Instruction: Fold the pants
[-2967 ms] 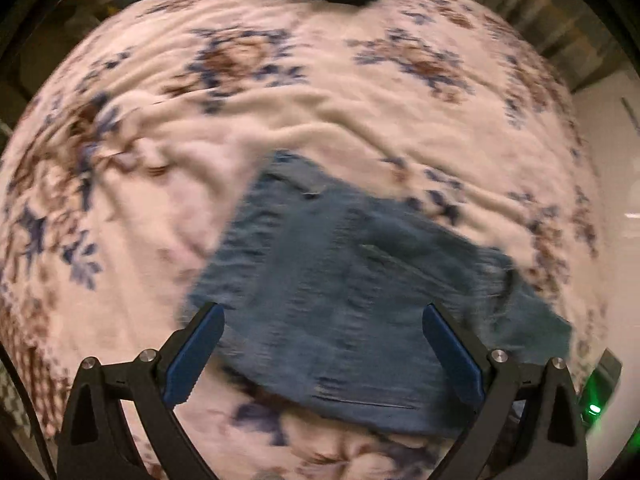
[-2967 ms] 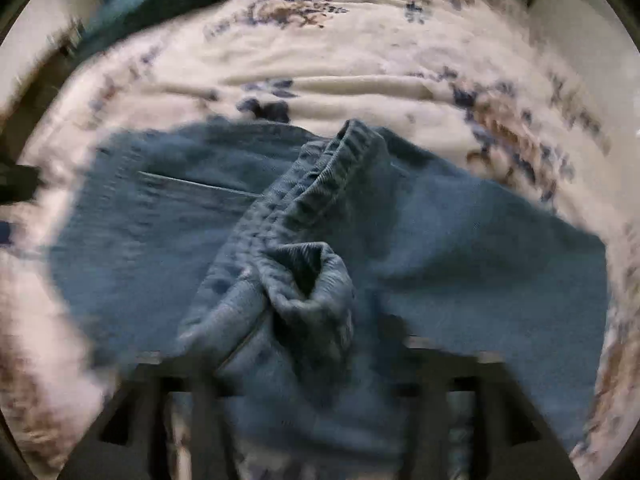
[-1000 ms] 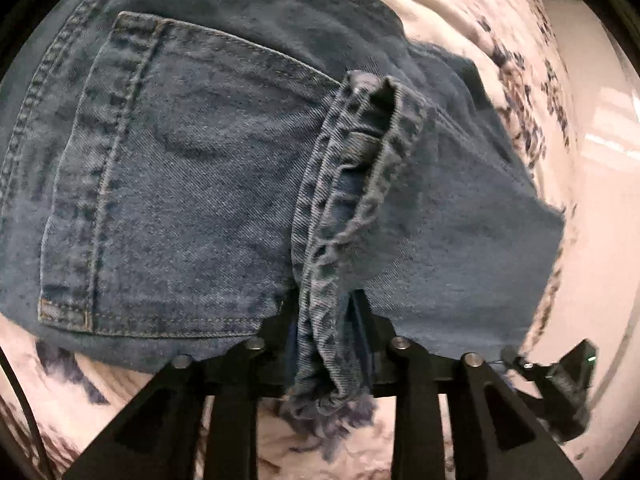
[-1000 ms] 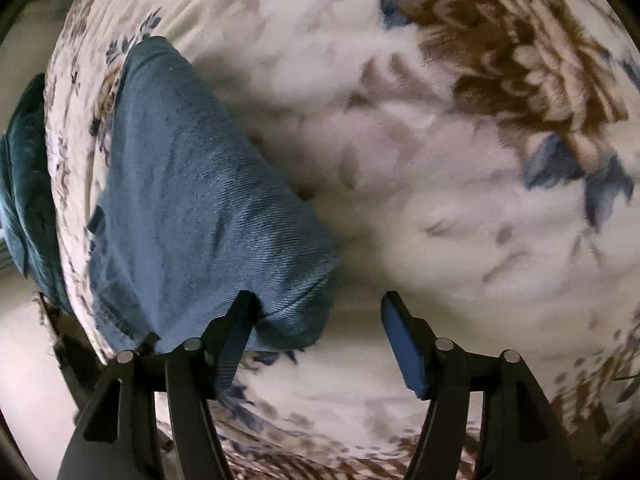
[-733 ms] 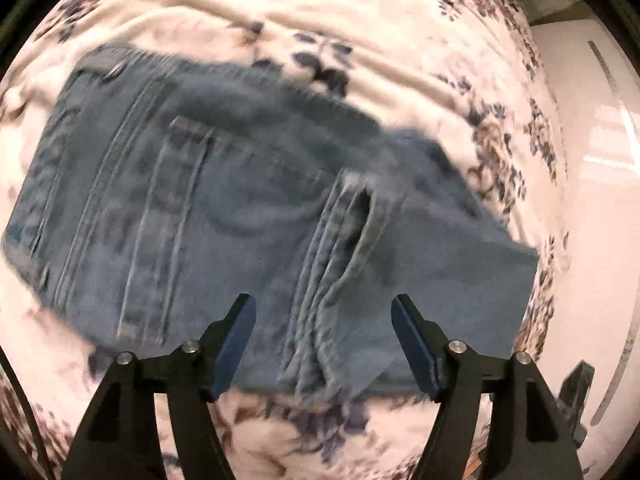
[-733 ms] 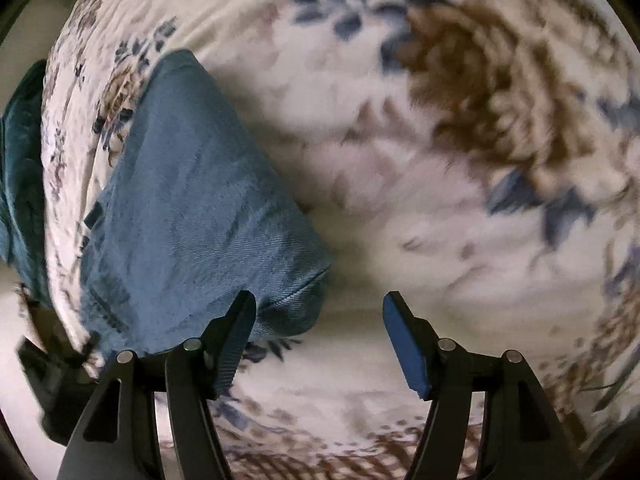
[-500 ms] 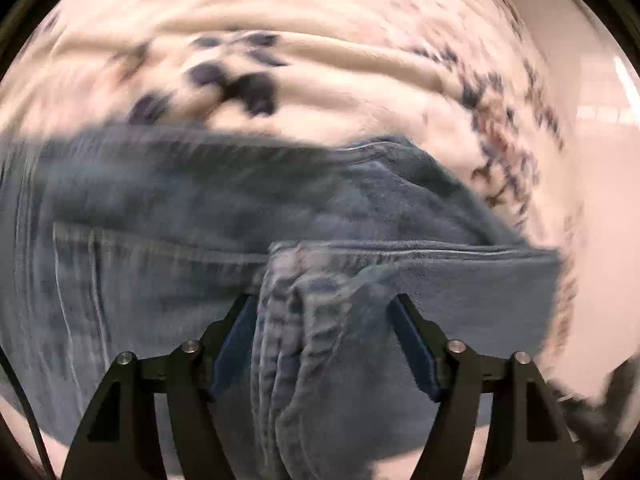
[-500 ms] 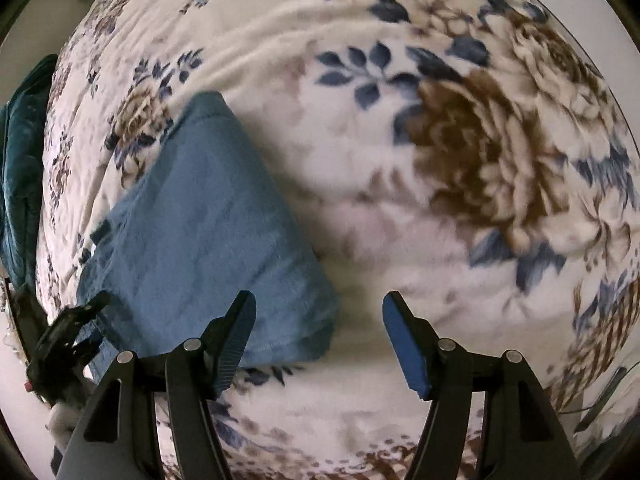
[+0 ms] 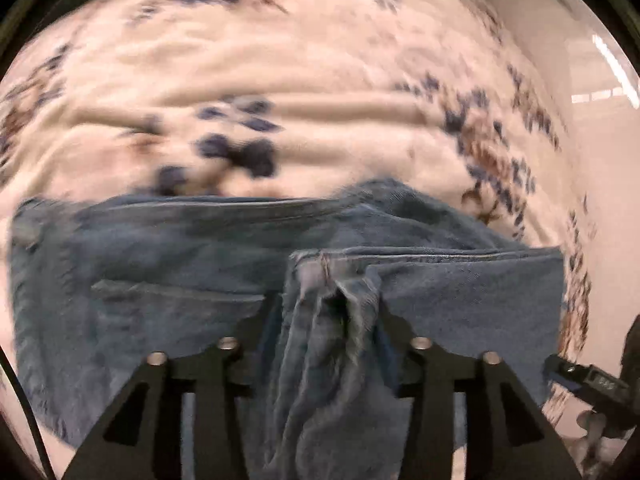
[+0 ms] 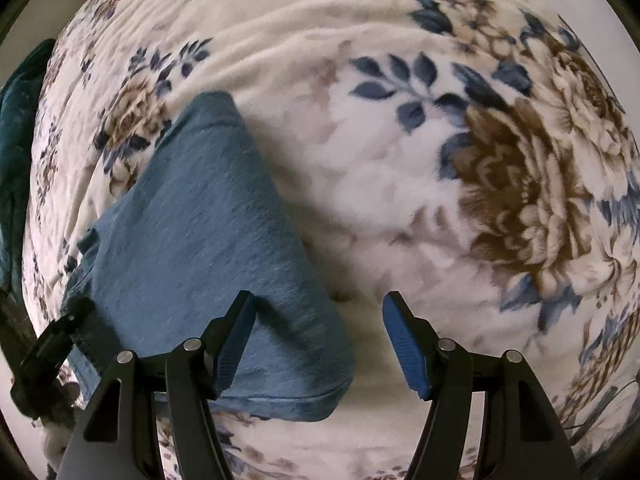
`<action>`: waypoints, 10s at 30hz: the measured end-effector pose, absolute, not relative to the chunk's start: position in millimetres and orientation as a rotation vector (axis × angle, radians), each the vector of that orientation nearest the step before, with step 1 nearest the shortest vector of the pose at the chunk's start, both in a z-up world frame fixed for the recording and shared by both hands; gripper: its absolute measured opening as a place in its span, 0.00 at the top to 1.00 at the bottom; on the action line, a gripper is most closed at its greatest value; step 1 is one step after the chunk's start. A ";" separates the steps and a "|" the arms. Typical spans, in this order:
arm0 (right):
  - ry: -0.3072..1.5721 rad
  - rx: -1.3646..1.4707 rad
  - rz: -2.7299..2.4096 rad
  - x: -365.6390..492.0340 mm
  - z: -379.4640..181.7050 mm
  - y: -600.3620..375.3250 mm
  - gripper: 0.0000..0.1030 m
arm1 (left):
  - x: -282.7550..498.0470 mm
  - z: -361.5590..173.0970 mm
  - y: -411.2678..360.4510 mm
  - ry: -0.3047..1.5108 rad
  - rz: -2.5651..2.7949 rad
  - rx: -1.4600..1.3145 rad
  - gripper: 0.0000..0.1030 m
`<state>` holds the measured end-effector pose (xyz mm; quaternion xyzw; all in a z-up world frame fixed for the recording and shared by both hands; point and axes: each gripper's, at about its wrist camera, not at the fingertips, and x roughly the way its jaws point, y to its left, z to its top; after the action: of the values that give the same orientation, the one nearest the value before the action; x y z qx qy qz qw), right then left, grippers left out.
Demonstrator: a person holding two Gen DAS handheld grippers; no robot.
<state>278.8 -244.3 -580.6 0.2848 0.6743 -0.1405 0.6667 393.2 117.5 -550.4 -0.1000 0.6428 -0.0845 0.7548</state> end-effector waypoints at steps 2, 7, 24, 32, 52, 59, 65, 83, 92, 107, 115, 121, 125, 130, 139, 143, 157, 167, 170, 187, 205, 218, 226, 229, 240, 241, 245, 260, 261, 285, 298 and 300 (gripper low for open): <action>1.516 0.625 -0.291 277.6 -576.6 -236.0 0.20 | 369.2 -528.2 148.2 1.342 -0.143 -0.323 0.38; 1.451 0.414 -0.230 286.2 -553.0 -188.0 0.14 | 306.1 -508.2 225.6 1.256 0.016 -0.537 0.24; 1.511 0.288 -0.057 335.6 -564.5 -77.6 0.14 | 282.4 -601.0 339.8 1.094 0.305 -1.191 0.08; 1.582 0.181 -0.090 339.3 -595.0 -70.1 0.14 | 283.8 -580.0 328.2 1.085 0.331 -1.020 0.56; 1.439 0.370 -0.178 314.9 -547.6 -178.6 0.14 | 327.5 -443.3 103.0 0.908 -0.082 -0.443 0.74; 1.424 0.451 -0.361 280.5 -545.7 -293.7 0.14 | 321.0 -491.5 -71.9 1.063 -0.378 -0.253 0.75; 1.465 0.511 -0.452 256.6 -567.1 -362.0 0.14 | 312.1 -553.7 -145.7 1.209 -0.461 -0.102 0.74; 1.596 0.712 0.219 344.4 -607.7 -309.8 0.37 | 326.4 -509.4 36.2 1.264 -0.050 -0.230 0.02; 1.507 0.699 0.153 284.4 -543.4 -310.4 0.72 | 326.4 -549.2 39.4 1.361 -0.041 -0.258 0.01; 1.570 0.548 -0.032 274.7 -547.8 -337.9 0.33 | 356.7 -558.4 33.9 1.383 -0.083 -0.224 0.01; 1.492 0.259 0.497 432.6 -504.8 -184.7 0.33 | 339.9 -577.1 50.7 1.395 -0.083 -0.410 0.01; 1.704 0.132 0.686 506.2 -583.1 -76.5 0.67 | 337.8 -584.7 55.4 1.382 -0.159 -0.458 0.01; 1.733 0.089 0.670 519.6 -594.5 -64.4 0.96 | 337.7 -591.4 46.8 1.393 -0.217 -0.431 0.01; 1.792 0.267 0.619 543.6 -617.2 -66.1 0.97 | 334.5 -595.9 33.4 1.432 -0.259 -0.429 0.01; 1.674 0.304 0.545 522.7 -560.2 -161.3 0.25 | 392.9 -531.5 50.6 1.360 -0.315 -0.443 0.02; 1.629 0.308 0.303 475.6 -540.5 -245.1 0.25 | 455.3 -545.9 39.8 1.420 -0.389 -0.382 0.02; 1.597 0.579 0.128 362.9 -593.5 -324.8 0.83 | 463.1 -572.1 2.0 1.489 -0.393 -0.038 0.81; 1.514 0.449 0.137 387.9 -569.8 -313.2 0.93 | 484.6 -608.8 76.6 1.571 -0.247 -0.605 0.65; 1.591 0.441 0.142 391.4 -584.7 -312.3 0.77 | 479.0 -596.5 106.4 1.508 -0.224 -0.834 0.37; 1.524 0.002 0.713 487.5 -537.4 -121.6 0.49 | 360.0 -567.7 66.6 1.389 -0.182 -0.528 0.25; 1.770 0.318 0.545 533.8 -610.7 -86.0 0.98 | 348.2 -591.2 65.3 1.405 -0.244 -0.612 0.23; 1.858 0.257 0.712 533.2 -617.1 -89.9 0.55 | 357.4 -594.5 65.4 1.426 -0.265 -0.627 0.23; 1.691 0.127 0.619 511.0 -594.0 -92.0 0.98 | 361.0 -597.2 58.5 1.417 -0.285 -0.606 0.22; 1.684 0.215 0.553 510.3 -599.1 -102.2 0.98 | 363.9 -592.1 53.7 1.409 -0.287 -0.570 0.22; 1.737 0.409 0.622 524.4 -599.0 -112.4 0.54 | 373.1 -601.7 42.9 1.418 -0.354 -0.587 0.22; 1.747 0.338 0.632 528.1 -597.8 -99.5 0.45 | 373.0 -601.8 39.5 1.412 -0.350 -0.578 0.22; 1.789 -0.046 0.648 526.1 -616.0 -43.9 0.64 | 368.2 -591.1 12.4 1.392 -0.362 -0.442 0.22; 1.824 0.783 0.512 538.0 -655.2 -122.8 0.67 | 355.5 -588.6 17.1 1.381 -0.400 -0.431 0.23; 1.813 0.644 0.570 543.7 -641.3 -115.2 0.48 | 356.3 -588.6 21.4 1.389 -0.394 -0.452 0.22; 1.666 0.174 0.403 482.4 -576.4 -237.9 0.49 | 486.5 -636.7 73.5 1.621 -0.225 -0.732 0.76; 1.609 0.435 0.191 424.7 -563.3 -313.7 0.41 | 485.8 -598.3 65.0 1.615 -0.317 -0.574 0.24; 1.642 0.437 0.172 419.3 -577.5 -311.3 0.41 | 488.0 -603.7 41.7 1.645 -0.344 -0.405 0.26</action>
<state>419.3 -311.3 -577.5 0.1930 0.7246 0.0761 0.6571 488.1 41.7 -603.7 -0.1782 0.7240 -0.1512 0.6490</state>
